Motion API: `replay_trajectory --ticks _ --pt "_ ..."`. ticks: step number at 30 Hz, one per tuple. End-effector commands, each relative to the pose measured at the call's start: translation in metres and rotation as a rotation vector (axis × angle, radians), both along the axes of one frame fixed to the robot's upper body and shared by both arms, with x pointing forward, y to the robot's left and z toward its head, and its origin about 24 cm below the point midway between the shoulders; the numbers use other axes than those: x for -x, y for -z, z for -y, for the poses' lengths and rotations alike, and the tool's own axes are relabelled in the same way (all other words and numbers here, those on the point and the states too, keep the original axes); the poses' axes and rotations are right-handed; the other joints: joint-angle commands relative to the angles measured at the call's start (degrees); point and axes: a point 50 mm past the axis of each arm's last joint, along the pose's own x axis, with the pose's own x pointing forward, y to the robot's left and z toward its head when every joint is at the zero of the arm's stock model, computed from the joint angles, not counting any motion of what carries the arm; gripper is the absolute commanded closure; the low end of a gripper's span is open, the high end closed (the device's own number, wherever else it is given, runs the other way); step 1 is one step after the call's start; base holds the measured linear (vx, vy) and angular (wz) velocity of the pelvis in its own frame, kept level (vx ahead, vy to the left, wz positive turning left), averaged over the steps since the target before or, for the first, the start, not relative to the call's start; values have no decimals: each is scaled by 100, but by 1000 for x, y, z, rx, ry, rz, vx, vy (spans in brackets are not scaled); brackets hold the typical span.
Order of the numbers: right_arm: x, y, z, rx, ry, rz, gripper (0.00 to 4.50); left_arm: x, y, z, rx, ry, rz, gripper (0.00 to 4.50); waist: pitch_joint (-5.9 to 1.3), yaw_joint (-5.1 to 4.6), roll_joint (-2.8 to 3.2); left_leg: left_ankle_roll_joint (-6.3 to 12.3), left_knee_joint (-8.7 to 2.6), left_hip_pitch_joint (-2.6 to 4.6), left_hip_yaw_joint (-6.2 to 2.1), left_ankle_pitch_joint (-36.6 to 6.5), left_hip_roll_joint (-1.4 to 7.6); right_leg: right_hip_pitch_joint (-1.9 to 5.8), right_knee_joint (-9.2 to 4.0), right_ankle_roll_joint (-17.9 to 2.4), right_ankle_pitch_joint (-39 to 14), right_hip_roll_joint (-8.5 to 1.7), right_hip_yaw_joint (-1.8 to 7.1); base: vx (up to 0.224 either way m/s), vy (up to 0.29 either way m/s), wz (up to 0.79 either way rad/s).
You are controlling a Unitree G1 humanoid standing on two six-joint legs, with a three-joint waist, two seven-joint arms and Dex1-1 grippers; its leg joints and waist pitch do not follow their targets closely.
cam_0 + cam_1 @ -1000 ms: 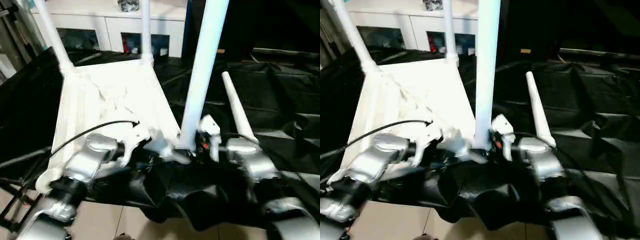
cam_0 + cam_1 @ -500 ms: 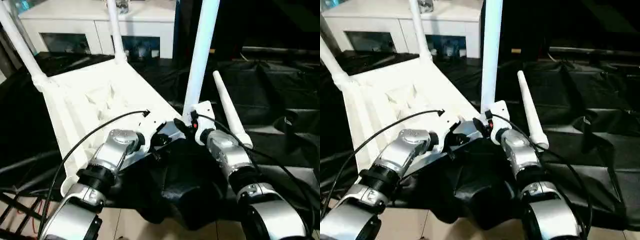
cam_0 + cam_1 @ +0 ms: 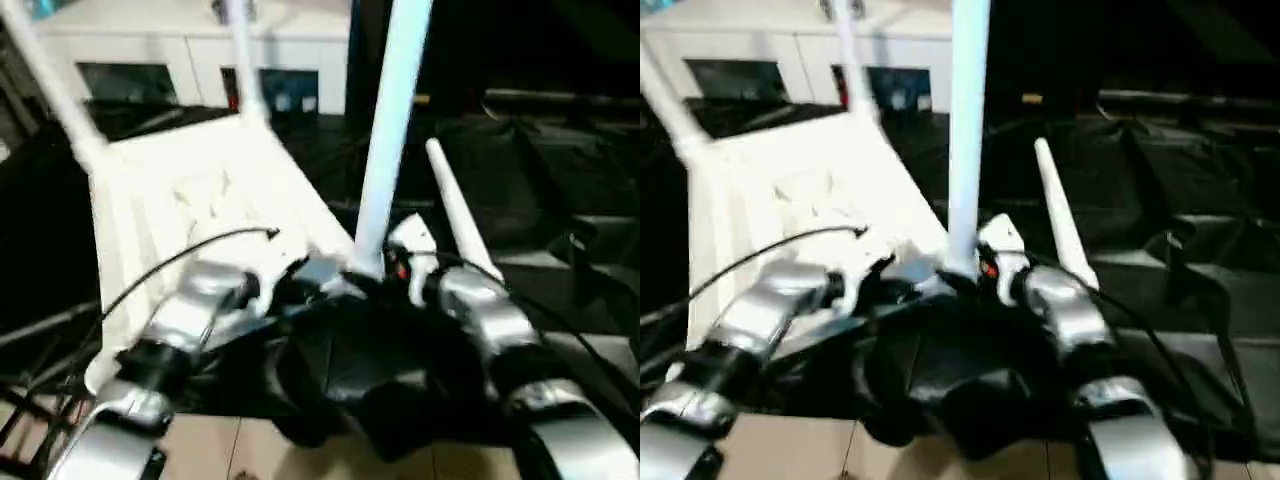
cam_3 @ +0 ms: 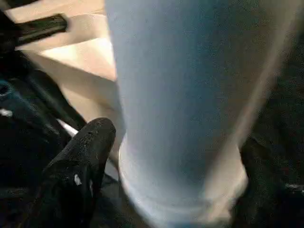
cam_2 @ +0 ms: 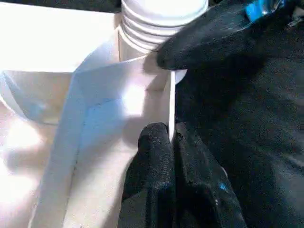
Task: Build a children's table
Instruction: Rotate leg to tighten
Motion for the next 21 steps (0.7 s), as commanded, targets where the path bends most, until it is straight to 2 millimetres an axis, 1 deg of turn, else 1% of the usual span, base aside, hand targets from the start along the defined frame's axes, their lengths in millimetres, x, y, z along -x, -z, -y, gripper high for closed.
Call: replay_trajectory --ticks 1,2,3,4,6,9,10,12,13,15,16,19,20,21 --pt "13 4 -27 -20 -195 -37 78 5 -14 24 91 126 37 450 -320 4 -22 513 -344 37 25 -1102 146 309 -381 -1533 -670 -319 226 0 0 0" --pt "20 3 -21 -13 -268 -52 78 11 -14 20 91 181 16 450 -324 51 -26 474 -350 43 18 -1112 146 319 -382 -1485 -715 -321 222 0 0 0" --pt "21 3 -19 -7 -286 -56 78 13 -14 18 92 196 8 450 -320 65 -28 466 -355 35 17 -1110 148 313 -375 -1465 -715 -319 225 0 0 0" --pt "22 4 -19 -6 -291 -58 78 13 -14 18 92 199 6 450 -319 71 -25 456 -357 34 16 -1117 150 312 -375 -1451 -716 -317 225 0 0 0" --pt "24 4 -16 -3 -309 -67 101 15 -15 16 94 206 0 450 -315 79 -18 407 -364 40 16 -1158 141 303 -388 -1438 -793 -319 229 0 0 0" --pt "26 5 -15 -9 -315 -83 121 15 -15 13 94 205 -1 450 -313 88 -30 353 -367 43 14 -1173 132 307 -399 -1395 -907 -324 235 0 0 0" --pt "27 5 -14 -6 -330 -88 140 15 -15 11 92 204 -1 450 -318 96 -20 341 -363 46 13 -1127 132 305 -399 -1382 -856 -324 238 0 0 0" --pt "29 5 -14 -9 -341 -93 144 15 -15 10 87 205 -2 450 -334 101 -24 359 -350 41 13 -1019 128 310 -372 -1419 -652 -318 233 0 0 0" --pt "29 5 -15 -12 -343 -95 144 15 -14 10 86 203 -2 450 -330 102 -24 366 -351 36 12 -1012 128 311 -372 -1425 -630 -316 232 0 0 0" --pt "30 6 -17 -17 -343 -99 169 13 -15 11 81 184 8 450 -332 106 -29 379 -348 37 13 -989 126 311 -366 -1434 -589 -316 228 0 0 0" --pt "30 6 -17 -17 -343 -99 169 13 -15 11 81 184 8 450 -332 108 -29 378 -347 34 12 -996 124 315 -369 -1429 -609 -318 228 0 0 0" --pt "25 11 -22 -10 -228 -84 172 7 -13 15 73 110 25 450 -321 108 -34 345 -353 33 14 -1032 122 306 -387 -1386 -738 -324 236 0 0 0" --pt "21 14 -23 3 -163 -82 173 4 -13 18 72 84 32 450 -299 90 -42 258 -379 35 3 -1162 115 299 -417 -1315 -1064 -332 233 0 0 0" --pt "17 18 -24 24 -80 -79 173 1 -12 21 70 44 37 450 -293 81 -46 226 -388 37 2 -1232 111 298 -436 -1274 -1215 -335 232 0 0 0"
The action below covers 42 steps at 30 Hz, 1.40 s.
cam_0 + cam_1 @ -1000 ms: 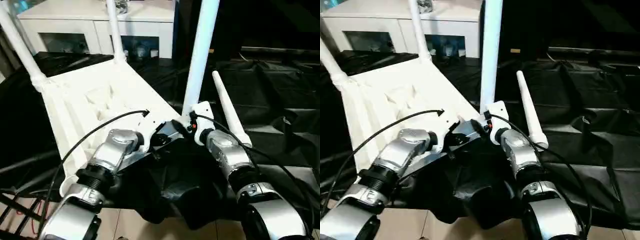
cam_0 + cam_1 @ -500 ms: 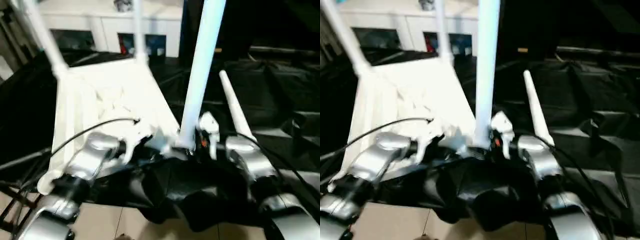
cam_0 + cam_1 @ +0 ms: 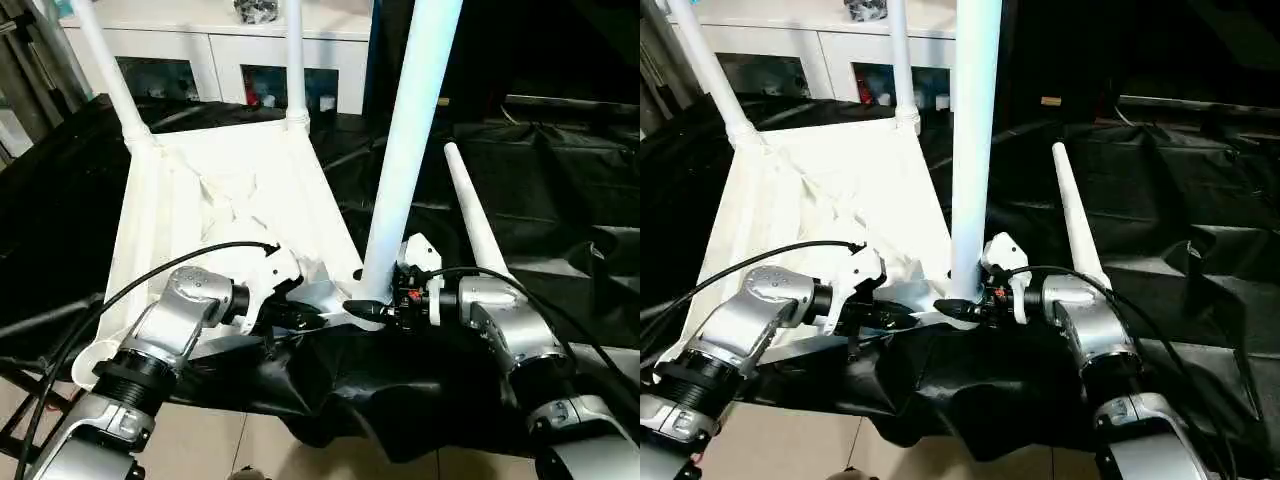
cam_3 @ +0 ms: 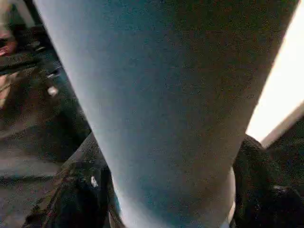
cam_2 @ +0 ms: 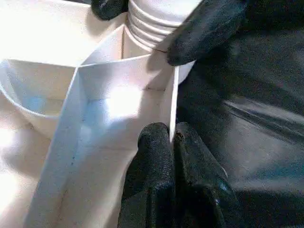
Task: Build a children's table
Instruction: Rotate leg to tighten
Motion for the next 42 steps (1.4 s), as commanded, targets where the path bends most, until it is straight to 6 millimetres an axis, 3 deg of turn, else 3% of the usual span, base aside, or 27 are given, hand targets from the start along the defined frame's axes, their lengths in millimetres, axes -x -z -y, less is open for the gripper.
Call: replay_trajectory --ticks 1,3,5,6,7,9,11,12,14,19,23,25,29,31,35,38,42 --pt "3 16 -27 29 15 -41 173 -9 -15 28 71 -9 64 450 -279 -43 -42 186 -415 37 2 -1331 108 273 -467 -1222 -1445 -338 224 0 0 0" --pt "-4 22 -28 63 154 -42 174 -16 -14 34 64 -86 77 450 -276 -92 -36 56 -424 82 -12 -1535 100 247 -531 -1060 -1995 -359 237 0 0 0" --pt "-12 27 -28 107 324 -38 174 -26 -14 40 50 -195 86 450 -259 -128 -57 16 -441 50 -26 -1547 78 273 -533 -969 -2079 -338 228 0 0 0" --pt "-13 28 -28 111 358 -43 174 -28 -13 41 48 -219 86 450 -275 -139 -53 11 -428 84 -12 -1541 75 249 -545 -959 -2045 -338 238 0 0 0" --pt "-19 31 -30 132 490 -67 174 -34 -14 46 46 -296 89 450 -280 -140 -20 7 -421 87 -20 -1540 74 251 -534 -983 -1995 -342 240 0 0 0" --pt "-21 32 -31 143 542 -80 174 -36 -14 48 47 -323 92 450 -294 -176 -38 -6 -411 75 -11 -1449 48 267 -530 -1015 -1824 -318 233 0 0 0" --pt "-19 31 -45 102 493 -102 174 -38 -15 52 52 -347 97 450 -304 -171 -39 117 -396 37 -5 -1320 46 289 -519 -1039 -1578 -323 231 0 0 0" --pt "-18 31 -49 83 472 -107 139 -37 -15 53 56 -341 98 450 -322 -163 -43 194 -386 22 -5 -1190 51 304 -495 -1070 -1373 -321 226 0 0 0" --pt "-17 29 -51 63 446 -117 118 -35 -15 54 61 -301 107 450 -326 -165 -33 269 -381 3 -4 -1050 54 311 -466 -1147 -1111 -310 220 0 0 0" --pt "-18 26 -53 77 399 -57 77 -29 -15 54 83 -226 107 450 -309 -198 -38 285 -394 19 -1 -1222 71 302 -483 -1216 -1283 -331 218 0 0 0" --pt "-14 18 -50 41 232 -8 77 -24 -14 49 86 -162 99 450 -306 -210 -38 324 -394 13 -3 -1258 77 310 -489 -1207 -1316 -331 220 0 0 0" --pt "-9 13 -45 23 123 13 77 -21 -14 44 88 -128 95 450 -314 -202 -38 420 -385 4 -1 -1180 95 318 -463 -1270 -1083 -325 225 0 0 0" --pt "-6 9 -38 8 52 13 77 -18 -15 39 87 -82 84 450 -314 -195 -29 455 -377 8 7 -1120 93 313 -451 -1353 -949 -316 222 0 0 0" --pt "-2 4 -27 -5 -51 9 77 -12 -14 31 71 0 61 450 -337 -166 -29 510 -358 2 7 -1023 107 336 -413 -1406 -745 -315 218 0 0 0" --pt "3 3 -18 3 -134 -12 77 -5 -14 24 64 65 33 450 -342 -121 -12 585 -339 27 25 -937 135 303 -383 -1555 -493 -317 217 0 0 0" --pt "10 4 -11 33 -217 -34 77 2 -13 17 49 126 3 450 -332 -33 -15 556 -349 29 26 -974 148 300 -367 -1553 -490 -319 218 0 0 0" --pt "15 4 -9 43 -263 -53 90 5 -13 12 44 139 -8 450 -310 -11 -19 412 -380 39 14 -1185 139 295 -404 -1432 -890 -321 221 0 0 0"
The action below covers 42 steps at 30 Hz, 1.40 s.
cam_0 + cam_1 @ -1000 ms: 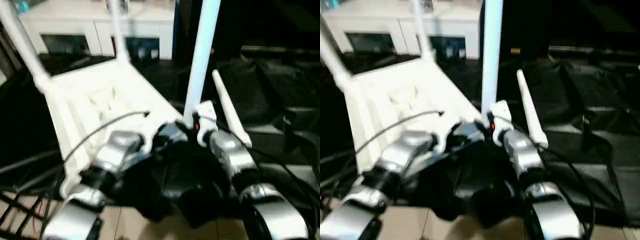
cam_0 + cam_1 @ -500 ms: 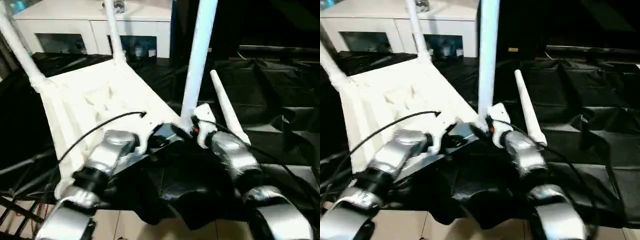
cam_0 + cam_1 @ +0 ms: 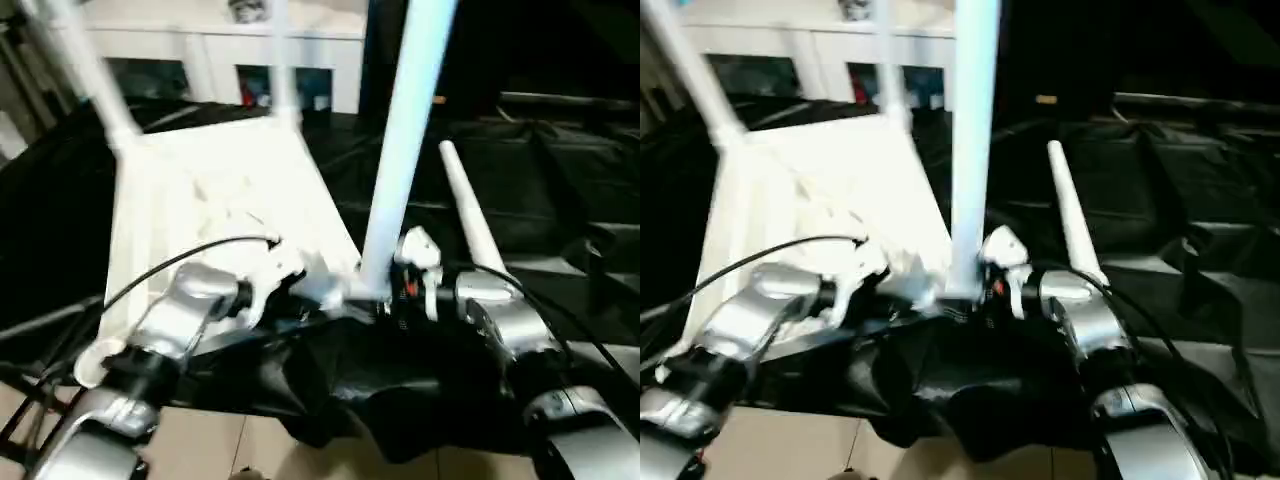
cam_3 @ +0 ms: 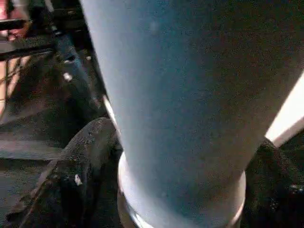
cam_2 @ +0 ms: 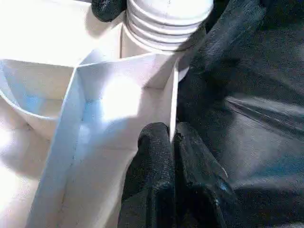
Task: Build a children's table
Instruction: Rotate leg to tighten
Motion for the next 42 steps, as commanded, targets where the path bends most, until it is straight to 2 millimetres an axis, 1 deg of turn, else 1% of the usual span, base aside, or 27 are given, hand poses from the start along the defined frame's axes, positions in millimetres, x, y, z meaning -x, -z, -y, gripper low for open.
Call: replay_trajectory --ticks 1,4,9,13,14,16,17,18,19,20,21,22,23,25,26,27,28,30,32,34,35,36,37,38,39,40,42 --pt "11 10 -13 13 -103 -63 98 2 -9 15 61 71 13 450 -313 -19 -32 370 -381 42 11 -1213 138 303 -407 -1406 -965 -325 230 0 0 0" --pt "13 9 -13 10 -120 -70 119 3 -10 13 56 77 8 450 -320 -13 -29 334 -377 48 9 -1175 135 303 -405 -1381 -952 -324 237 0 0 0" --pt "14 8 -16 -23 -111 -92 166 3 -10 13 57 76 5 450 -336 -9 -24 391 -353 38 14 -985 126 309 -372 -1449 -616 -312 228 0 0 0" --pt "15 11 -19 -43 -85 -112 175 0 -10 18 64 39 20 450 -330 9 -28 362 -359 44 13 -1056 127 309 -391 -1415 -765 -322 228 0 0 0" --pt "12 15 -23 -45 -16 -124 176 -7 -10 23 65 -22 40 450 -322 7 -33 342 -364 40 15 -1063 123 305 -399 -1390 -824 -315 231 0 0 0" --pt "7 19 -27 -27 78 -99 177 -13 -10 28 67 -87 52 450 -300 3 -31 241 -383 59 12 -1233 116 288 -442 -1311 -1177 -329 236 0 0 0" --pt "1 23 -29 -5 185 -84 177 -18 -10 32 64 -141 66 450 -266 -41 -38 100 -425 60 -9 -1478 94 282 -495 -1154 -1734 -334 223 0 0 0" --pt "-4 27 -31 16 282 -79 177 -23 -10 36 64 -191 73 450 -275 -56 -57 49 -427 72 -19 -1514 94 288 -508 -1093 -1919 -349 221 0 0 0" --pt "-7 29 -31 28 331 -80 177 -25 -10 38 63 -214 75 450 -269 -77 -44 4 -421 85 -13 -1538 86 264 -521 -1057 -2039 -349 231 0 0 0" --pt "-11 32 -33 42 420 -78 178 -30 -11 42 61 -268 89 450 -272 -113 -55 -43 -425 77 -32 -1563 78 287 -526 -1004 -2125 -359 230 0 0 0" --pt "-13 34 -34 48 460 -79 178 -32 -11 44 61 -294 95 450 -273 -138 -66 -21 -437 46 -43 -1554 65 314 -537 -921 -2164 -346 216 0 0 0" --pt "-17 35 -36 48 546 -80 178 -35 -12 48 61 -328 99 450 -263 -167 -34 -8 -430 63 -28 -1613 64 269 -566 -895 -2224 -343 223 0 0 0" --pt "-21 37 -39 47 660 -91 178 -40 -13 53 60 -381 106 450 -275 -190 -49 2 -421 76 -29 -1635 47 267 -576 -887 -2288 -339 218 0 0 0" --pt "-23 38 -40 51 709 -94 178 -41 -14 55 61 -401 106 450 -288 -203 -51 8 -415 91 -28 -1593 46 263 -572 -910 -2201 -336 223 0 0 0" --pt "-24 38 -40 56 740 -94 178 -42 -14 56 62 -415 106 450 -290 -217 -51 50 -412 55 -21 -1458 42 277 -554 -949 -1994 -325 225 0 0 0" --pt "-25 39 -42 34 765 -121 143 -43 -13 58 60 -427 110 450 -300 -210 -35 87 -409 50 -21 -1395 48 285 -538 -992 -1790 -319 222 0 0 0" --pt "-25 39 -42 31 765 -124 143 -43 -13 58 60 -427 110 450 -308 -218 -39 108 -403 43 -18 -1365 52 288 -523 -1032 -1658 -319 225 0 0 0" --pt "-26 38 -44 -15 761 -160 106 -42 -11 59 58 -418 113 450 -319 -212 -41 205 -397 25 -17 -1232 64 307 -487 -1149 -1301 -313 216 0 0 0" --pt "-27 35 -45 -15 758 -133 103 -39 -10 61 62 -394 108 450 -326 -215 -40 249 -388 14 -12 -1134 66 321 -456 -1236 -1030 -311 216 0 0 0" --pt "-29 34 -44 3 767 -96 88 -38 -10 63 70 -374 106 450 -320 -216 -34 269 -387 20 -5 -1143 69 314 -460 -1291 -1002 -320 215 0 0 0" --pt "-30 31 -41 0 768 -66 88 -37 -9 64 68 -370 106 450 -308 -218 -65 271 -392 26 1 -1210 70 309 -475 -1293 -1124 -324 215 0 0 0" --pt "-32 27 -36 -33 774 -53 88 -36 -7 65 63 -361 109 450 -300 -212 -77 269 -396 31 4 -1294 67 313 -496 -1249 -1310 -328 218 0 0 0" --pt "-32 27 -36 -33 774 -53 88 -36 -7 65 63 -361 109 450 -300 -204 -115 279 -400 29 2 -1296 71 318 -498 -1214 -1371 -333 219 0 0 0" --pt "-32 24 -32 -54 778 -36 88 -35 -6 66 57 -356 115 450 -298 -186 -117 285 -403 31 2 -1268 77 314 -501 -1174 -1420 -339 226 0 0 0" --pt "-32 23 -31 -57 778 -28 88 -35 -6 66 56 -356 119 450 -306 -173 -97 294 -401 37 -2 -1202 89 308 -482 -1177 -1309 -340 233 0 0 0" --pt "-32 21 -28 -65 777 -12 88 -34 -6 65 55 -347 127 450 -311 -172 -117 309 -394 30 3 -1144 83 313 -475 -1186 -1221 -333 233 0 0 0" --pt "-31 19 -26 -70 776 -3 88 -33 -6 65 55 -340 131 450 -311 -151 -115 364 -386 20 7 -1005 82 320 -449 -1220 -964 -329 236 0 0 0"
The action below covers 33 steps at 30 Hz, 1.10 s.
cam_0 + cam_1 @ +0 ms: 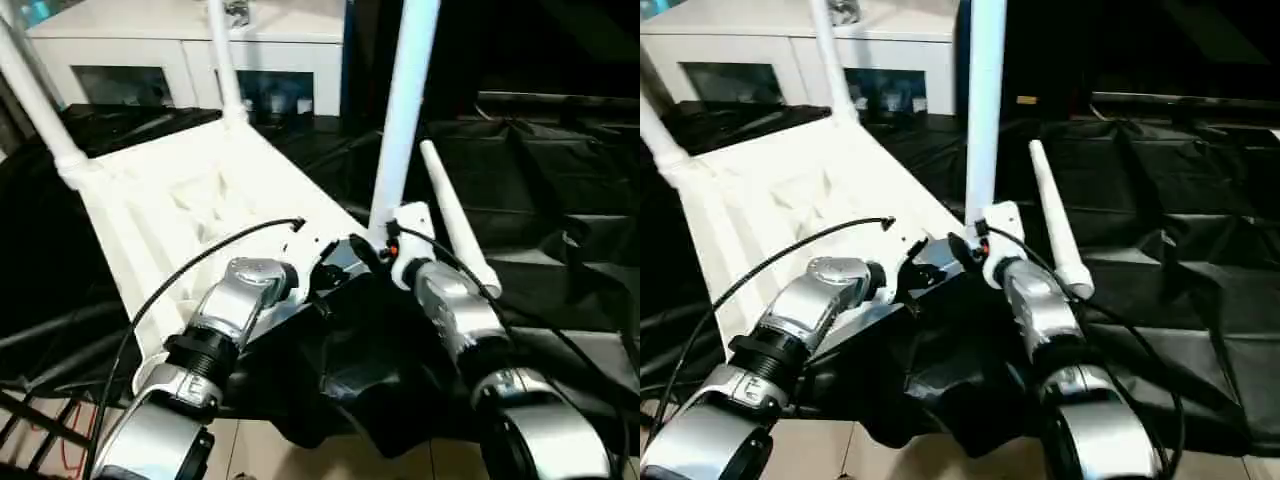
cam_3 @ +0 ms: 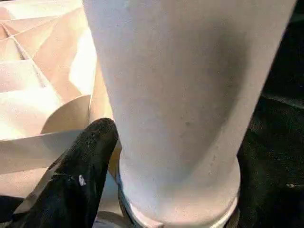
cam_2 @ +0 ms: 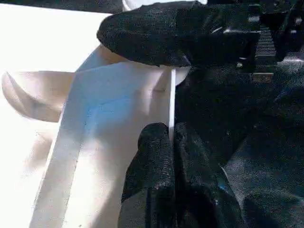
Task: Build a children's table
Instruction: Rotate leg to tighten, then rotate table base
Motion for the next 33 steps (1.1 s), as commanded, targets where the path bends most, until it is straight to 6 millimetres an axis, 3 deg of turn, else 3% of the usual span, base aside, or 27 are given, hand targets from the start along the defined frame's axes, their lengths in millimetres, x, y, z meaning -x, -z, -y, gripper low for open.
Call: replay_trajectory --ticks 1,2,3,5,6,8,9,11,13,15,18,21,23,25,28,29,30,31,33 --pt "9 9 -7 -21 -55 -41 88 1 -6 7 38 28 46 450 -320 39 -103 379 -357 -22 14 -990 80 309 -444 -1219 -960 -328 227 0 0 0" --pt "12 1 4 -54 -50 -4 88 2 -6 5 58 14 52 450 -321 60 -116 407 -352 -19 19 -957 78 319 -443 -1204 -924 -323 230 0 0 0" --pt "14 -4 9 -66 -52 16 79 2 -8 4 69 11 60 406 -326 104 -115 448 -351 -17 16 -907 93 325 -431 -1178 -837 -335 237 0 0 0" --pt "17 -9 13 -75 -63 38 79 2 -9 2 78 -6 72 395 -332 129 -113 469 -350 -29 18 -866 81 319 -433 -1158 -836 -329 233 0 0 0" --pt "22 -13 19 -85 -85 53 79 3 -9 0 77 -6 78 392 -338 157 -83 454 -347 -17 11 -821 100 328 -432 -1120 -734 -314 233 0 0 0" --pt "25 -16 22 -92 -101 61 79 4 -9 -1 75 -6 80 384 -356 142 -114 498 -331 -49 6 -654 94 343 -379 -1204 -333 -300 224 0 0 0" --pt "36 -19 30 -87 -170 65 79 5 -7 -6 58 -23 90 375 -352 131 -130 535 -327 -59 9 -597 89 333 -370 -1239 -208 -300 219 0 0 0" --pt "41 -19 34 -77 -197 63 79 5 -7 -8 60 -38 99 357 -349 171 -127 592 -313 -50 8 -617 95 353 -372 -1200 -159 -306 228 0 0 0" --pt "49 -18 39 -58 -235 43 79 6 -10 -14 46 -59 134 350 -341 164 -124 586 -315 -54 15 -676 88 340 -395 -1194 -270 -307 221 0 0 0" --pt "54 -17 40 -43 -256 18 79 8 -14 -19 31 -72 171 330 -317 138 -58 459 -342 -50 3 -955 91 320 -449 -1151 -771 -314 210 0 0 0" --pt "59 -14 34 -2 -324 -20 79 8 -37 -46 -26 -194 292 307 -306 106 -92 344 -366 -54 -14 -1073 128 322 -446 -1071 -1001 -304 207 0 0 0" --pt "63 -17 29 -8 -369 -30 79 11 -57 -74 -92 -301 391 279 -283 108 -87 291 -368 -41 -8 -1128 114 289 -479 -959 -1399 -297 216 0 0 0" --pt "65 -17 27 -5 -378 -40 79 14 -67 -85 -113 -344 429 267 -290 122 -91 262 -365 -26 -8 -1059 122 270 -467 -932 -1366 -286 222 0 0 0" --pt "63 -13 24 9 -367 -58 79 21 -75 -98 -163 -377 444 250 -304 128 -73 266 -357 -28 -17 -886 132 265 -411 -1036 -953 -278 228 0 0 0" --pt "57 -10 17 24 -339 -73 79 36 -74 -120 -320 -389 399 239 -307 121 -64 273 -348 -21 -12 -774 113 251 -371 -1147 -686 -265 221 0 0 0" --pt "57 -10 17 24 -339 -73 79 36 -74 -120 -320 -389 399 239 -295 99 -74 256 -356 -49 -13 -808 94 270 -373 -1137 -766 -263 218 0 0 0" --pt "52 -9 13 28 -318 -85 79 44 -72 -135 -410 -447 357 239 -293 107 -57 202 -359 -6 -4 -945 103 243 -391 -1127 -937 -272 226 0 0 0" --pt "52 -9 13 28 -318 -85 79 44 -72 -135 -410 -447 357 239 -283 97 -55 185 -369 -18 -11 -970 102 251 -389 -1129 -983 -271 228 0 0 0" --pt "47 -9 9 33 -297 -94 79 50 -71 -155 -550 -512 346 239 -268 91 -49 118 -378 5 -9 -1144 88 223 -428 -1033 -1270 -258 230 0 0 0"
